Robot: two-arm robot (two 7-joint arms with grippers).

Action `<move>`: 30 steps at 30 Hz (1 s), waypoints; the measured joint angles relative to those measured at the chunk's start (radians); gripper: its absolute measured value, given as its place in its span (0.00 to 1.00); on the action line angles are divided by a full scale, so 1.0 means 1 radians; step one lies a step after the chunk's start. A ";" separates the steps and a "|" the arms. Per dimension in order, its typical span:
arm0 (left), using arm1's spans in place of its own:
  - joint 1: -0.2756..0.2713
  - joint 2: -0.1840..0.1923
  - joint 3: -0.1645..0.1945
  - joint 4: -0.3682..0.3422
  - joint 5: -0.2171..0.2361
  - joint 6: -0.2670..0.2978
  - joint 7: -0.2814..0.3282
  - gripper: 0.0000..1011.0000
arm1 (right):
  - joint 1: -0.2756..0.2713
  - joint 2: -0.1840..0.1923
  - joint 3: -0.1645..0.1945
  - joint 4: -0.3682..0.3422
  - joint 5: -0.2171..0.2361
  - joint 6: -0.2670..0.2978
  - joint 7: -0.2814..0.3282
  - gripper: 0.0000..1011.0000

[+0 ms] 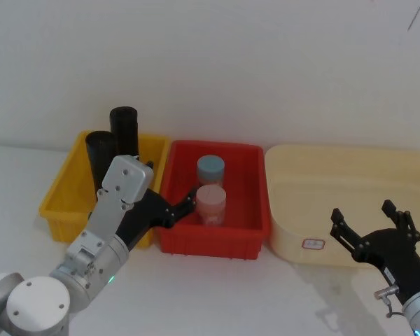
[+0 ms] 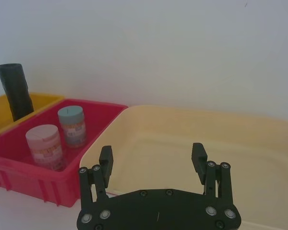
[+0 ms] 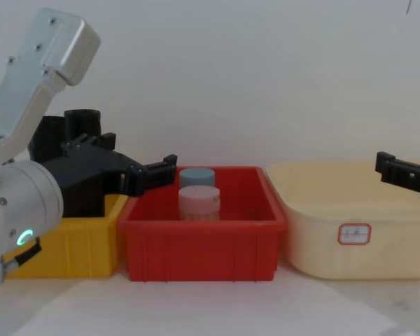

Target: Pick up the garbage bag with the one hand and transfer it to the other hand.

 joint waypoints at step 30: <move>-0.007 0.100 -0.102 -0.183 -0.121 0.294 -0.135 0.99 | 0.000 0.000 0.000 0.000 0.000 0.000 0.000 0.99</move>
